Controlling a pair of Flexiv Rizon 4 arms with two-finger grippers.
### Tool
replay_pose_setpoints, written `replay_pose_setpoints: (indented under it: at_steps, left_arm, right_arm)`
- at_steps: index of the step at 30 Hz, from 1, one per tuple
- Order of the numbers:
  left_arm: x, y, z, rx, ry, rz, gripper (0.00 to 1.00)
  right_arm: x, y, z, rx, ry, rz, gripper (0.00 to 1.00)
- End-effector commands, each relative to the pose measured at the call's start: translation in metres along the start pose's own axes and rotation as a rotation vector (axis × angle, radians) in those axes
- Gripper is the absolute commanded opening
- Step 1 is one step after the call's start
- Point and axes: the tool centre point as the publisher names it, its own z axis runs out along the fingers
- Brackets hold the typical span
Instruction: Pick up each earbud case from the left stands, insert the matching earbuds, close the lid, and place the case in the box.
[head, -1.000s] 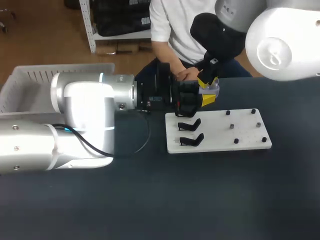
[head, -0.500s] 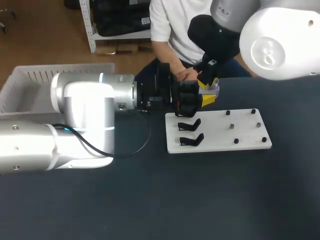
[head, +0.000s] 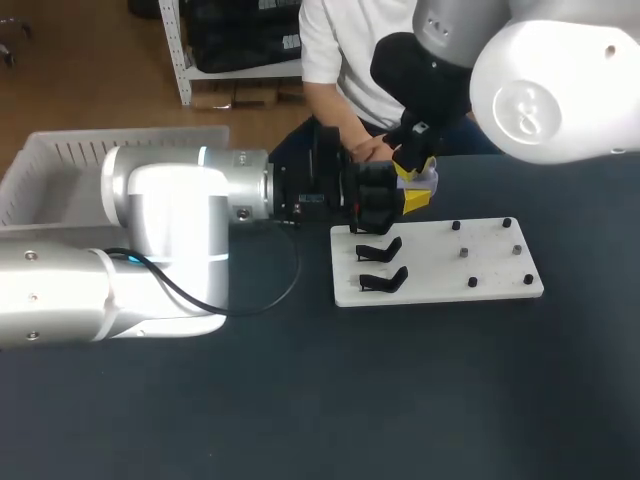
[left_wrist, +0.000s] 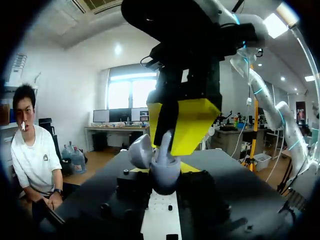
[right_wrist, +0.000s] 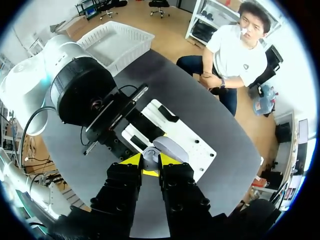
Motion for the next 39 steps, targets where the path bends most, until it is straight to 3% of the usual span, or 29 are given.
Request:
replay_pose_setpoints:
  at_steps: [1,3,4,12,15,22,34,39]
  left_arm:
    - [0.0,-0.001,0.001,-0.005,-0.007,0.004,0.0]
    - [0.0,-0.001,0.001,-0.005,-0.007,0.004,0.0]
    - [0.0,-0.001,0.001,-0.005,-0.007,0.004,0.0]
    - [0.0,-0.001,0.001,-0.005,-0.007,0.004,0.0]
    - [0.0,-0.001,0.001,-0.005,-0.007,0.004,0.0]
    - [0.0,-0.001,0.001,-0.005,-0.007,0.004,0.0]
    - [0.0,-0.001,0.001,-0.005,-0.007,0.004,0.0]
    - [0.0,-0.001,0.001,-0.005,-0.007,0.004,0.0]
  right_arm:
    - [-0.001,0.002,0.002,0.008,0.001,0.0,0.05]
    - [-0.002,0.002,0.001,0.009,0.0,-0.001,0.2]
    - [-0.002,0.002,0.001,0.009,-0.001,-0.001,0.22]
    - [-0.002,0.002,0.001,0.01,0.002,-0.003,0.26]
    - [-0.003,0.002,0.001,0.011,0.001,-0.002,0.32]
    - [-0.002,0.001,0.0,0.016,0.004,-0.003,0.3]
    - [0.0,0.0,-0.002,0.023,0.014,-0.002,0.34]
    - [-0.003,0.003,-0.021,0.044,-0.022,-0.014,0.36]
